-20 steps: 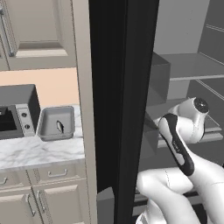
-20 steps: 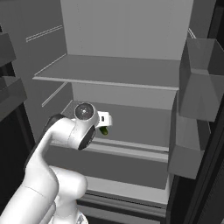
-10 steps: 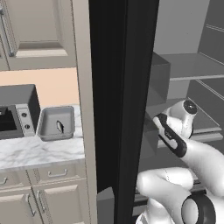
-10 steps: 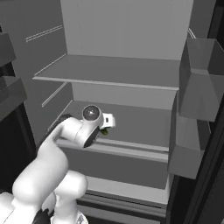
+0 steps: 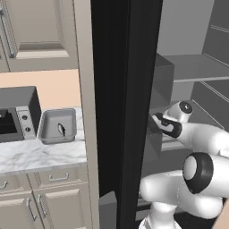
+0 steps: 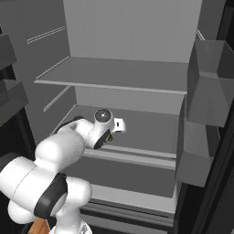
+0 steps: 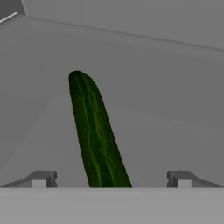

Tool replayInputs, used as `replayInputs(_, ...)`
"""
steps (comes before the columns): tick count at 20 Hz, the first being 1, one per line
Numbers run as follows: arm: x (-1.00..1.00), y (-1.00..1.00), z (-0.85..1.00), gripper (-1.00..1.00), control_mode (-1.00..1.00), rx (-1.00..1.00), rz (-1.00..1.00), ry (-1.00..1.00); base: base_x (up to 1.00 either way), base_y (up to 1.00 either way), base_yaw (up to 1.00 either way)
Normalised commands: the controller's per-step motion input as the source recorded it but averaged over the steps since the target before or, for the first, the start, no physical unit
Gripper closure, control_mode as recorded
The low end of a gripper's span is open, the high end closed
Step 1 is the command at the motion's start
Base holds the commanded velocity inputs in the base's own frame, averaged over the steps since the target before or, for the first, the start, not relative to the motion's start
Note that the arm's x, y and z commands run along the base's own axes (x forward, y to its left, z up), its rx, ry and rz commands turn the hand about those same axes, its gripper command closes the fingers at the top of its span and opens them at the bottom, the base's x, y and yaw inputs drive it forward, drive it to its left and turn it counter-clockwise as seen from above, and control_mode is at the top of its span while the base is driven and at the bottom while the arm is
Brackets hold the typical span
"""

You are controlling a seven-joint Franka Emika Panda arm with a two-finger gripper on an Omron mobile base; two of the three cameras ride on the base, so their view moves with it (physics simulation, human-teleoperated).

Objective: Place one cucumber and one fish in each tupperware on the nearby counter, to pack two identical lunches.

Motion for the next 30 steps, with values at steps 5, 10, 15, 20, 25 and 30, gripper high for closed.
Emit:
replayInputs(5,0.42,0.0,-0.34,-1.0,-1.0,0.0,0.05,0.0,0.0,0.0,0.0)
replayInputs(10,0.49,0.01,-0.39,-1.0,-1.0,0.0,0.05,0.0,0.0,0.0,0.0)
replayInputs(15,0.4,0.04,-0.48,-1.0,-1.0,0.0,0.04,0.0,0.0,0.0,0.0)
replayInputs(20,-0.17,0.4,-0.98,1.0,-1.0,-0.09,0.0,0.0,0.0,0.0,0.0)
replayInputs(25,-0.29,0.09,-0.4,1.0,-1.0,-0.15,-0.04,0.04,0.0,0.0,0.0)
replayInputs(30,-0.55,-0.61,0.2,1.0,-1.0,-0.08,-0.07,0.21,0.0,0.0,0.0)
